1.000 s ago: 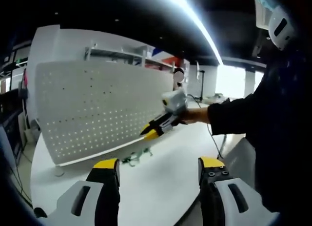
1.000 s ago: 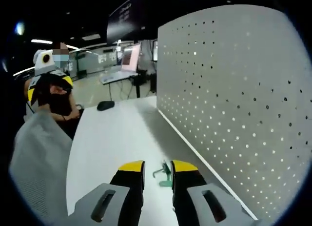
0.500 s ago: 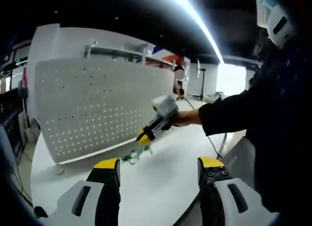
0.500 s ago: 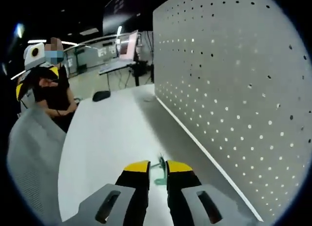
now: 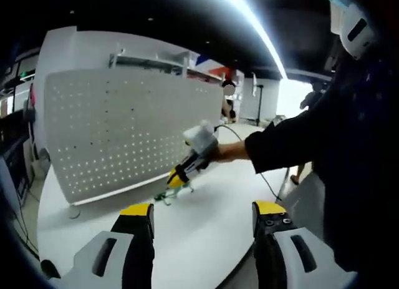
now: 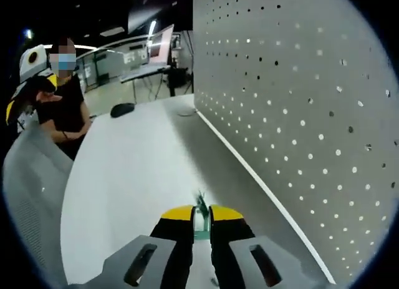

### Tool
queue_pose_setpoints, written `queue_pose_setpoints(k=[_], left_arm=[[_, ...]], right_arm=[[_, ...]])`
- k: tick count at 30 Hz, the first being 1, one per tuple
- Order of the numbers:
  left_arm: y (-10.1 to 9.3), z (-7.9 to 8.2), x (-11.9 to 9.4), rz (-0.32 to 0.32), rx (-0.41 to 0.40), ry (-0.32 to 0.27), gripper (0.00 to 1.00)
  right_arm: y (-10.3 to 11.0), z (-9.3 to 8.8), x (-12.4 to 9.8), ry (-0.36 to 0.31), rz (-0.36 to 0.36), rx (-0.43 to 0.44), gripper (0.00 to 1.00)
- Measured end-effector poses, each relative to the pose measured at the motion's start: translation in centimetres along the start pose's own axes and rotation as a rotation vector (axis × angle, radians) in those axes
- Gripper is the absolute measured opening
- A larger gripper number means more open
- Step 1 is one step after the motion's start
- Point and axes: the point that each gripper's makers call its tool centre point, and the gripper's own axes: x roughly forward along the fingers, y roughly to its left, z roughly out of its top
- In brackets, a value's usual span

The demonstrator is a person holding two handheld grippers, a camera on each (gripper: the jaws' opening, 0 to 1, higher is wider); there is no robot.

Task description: Insert the hook assembly into the mounting plate slot until the hook locks in place.

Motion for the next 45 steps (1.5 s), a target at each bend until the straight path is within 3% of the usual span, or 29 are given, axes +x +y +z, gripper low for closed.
queue_pose_setpoints(k=[21,45], left_arm=[[0.4,-0.1,0.5,-0.002,-0.011,-0.003,0.64],[0.8,0.0,0.5,0.007,-0.02,-0.006,0.63]], right_arm=[[-0.3,-1.3,2.0,0.083,0.007,-0.054,0.05],[-0.6,-2.0,2.8,0.112,0.017,-0.089,0.01]])
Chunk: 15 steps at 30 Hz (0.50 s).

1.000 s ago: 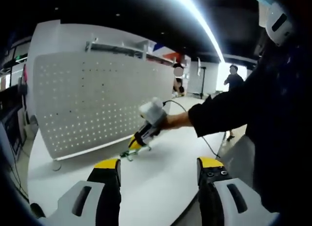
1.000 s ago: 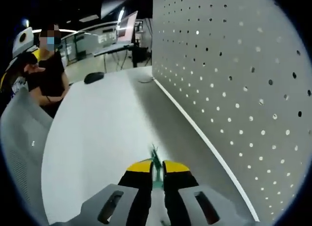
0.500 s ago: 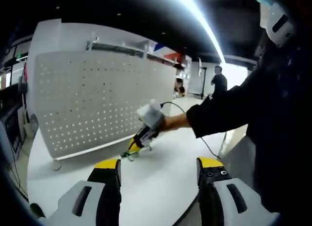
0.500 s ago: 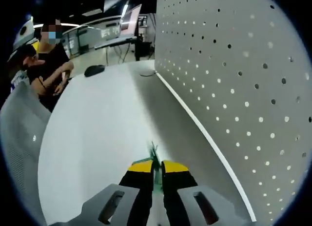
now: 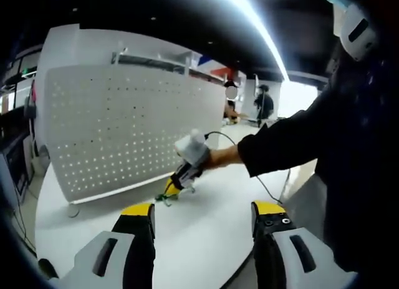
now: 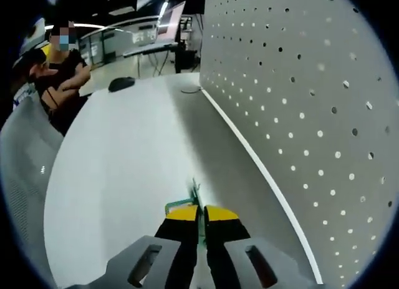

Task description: Insert the hook assembly into the mounting plate slot until the hook locks in place.

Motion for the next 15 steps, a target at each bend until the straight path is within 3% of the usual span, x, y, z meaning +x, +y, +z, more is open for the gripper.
queue_pose_setpoints(k=[15], left_arm=[[-0.16,-0.34,0.37,-0.01,-0.004,0.003,0.63]], right_arm=[[-0.06,0.23,-0.75,0.0,-0.002,0.006,0.0]])
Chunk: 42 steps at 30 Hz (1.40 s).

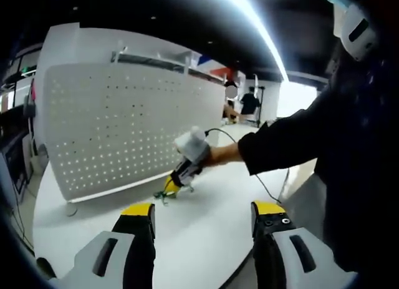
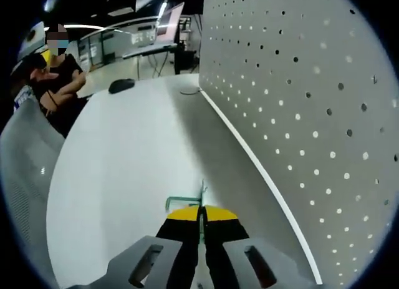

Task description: Insert the hook assembly into the mounting plate slot until the hook locks in place.

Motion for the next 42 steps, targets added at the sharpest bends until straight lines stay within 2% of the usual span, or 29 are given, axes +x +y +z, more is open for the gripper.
queue_pose_setpoints(k=[18,29,37,42], left_arm=[[-1.0,-0.2,1.2,-0.028,0.024,0.0,0.62],[-1.2,-0.2,3.0,-0.031,0.054,-0.028,0.59],[-0.6,-0.6,4.7,-0.009,0.08,-0.042,0.57],[-0.2,-0.7,5.8,0.0,0.133,-0.037,0.52]], right_arm=[[1.0,0.7,-1.4,0.015,0.019,0.025,0.0],[1.6,0.6,-2.3,0.038,0.019,0.079,0.0],[2.2,1.4,-3.2,0.044,0.021,0.129,0.0],[2.8,1.8,-3.7,0.034,0.027,0.15,0.0]])
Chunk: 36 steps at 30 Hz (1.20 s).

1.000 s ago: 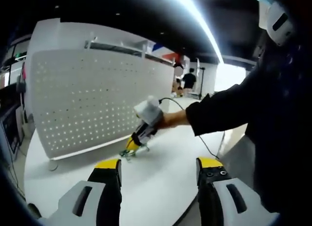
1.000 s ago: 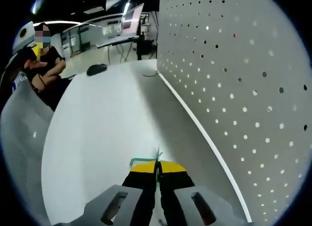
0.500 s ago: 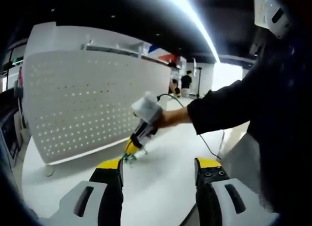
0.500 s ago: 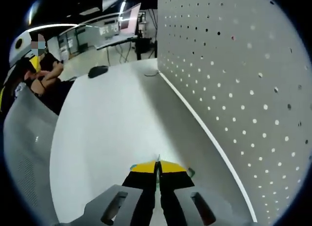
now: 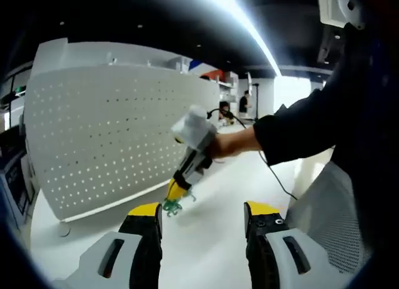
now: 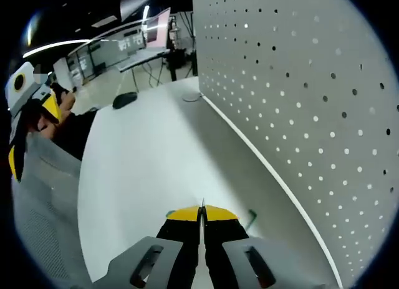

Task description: Insert the hook assembly into the mounting plate slot until the hook locks in place.

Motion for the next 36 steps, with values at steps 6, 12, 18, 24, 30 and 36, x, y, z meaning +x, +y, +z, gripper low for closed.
queue_pose_setpoints(k=[6,12,18,24,30,36], left_arm=[[0.7,-0.2,0.9,0.02,0.074,0.0,0.43],[1.5,-1.1,1.8,0.06,0.14,0.007,0.34],[1.9,-1.8,2.5,0.085,0.245,0.052,0.33],[2.5,-1.8,3.2,0.113,0.335,0.067,0.32],[2.6,-2.6,3.9,0.102,0.367,0.095,0.3],[2.5,-2.9,4.2,0.096,0.392,0.108,0.28]], right_arm=[[1.1,0.5,-0.8,-0.009,0.019,0.027,0.0],[2.5,1.3,-1.5,-0.031,0.045,0.054,0.0],[3.5,1.8,-2.0,-0.047,0.066,0.073,0.0],[4.4,2.4,-2.5,-0.078,0.102,0.117,0.0],[5.3,2.7,-3.0,-0.08,0.128,0.13,0.0],[5.9,3.3,-3.5,-0.096,0.149,0.178,0.0]])
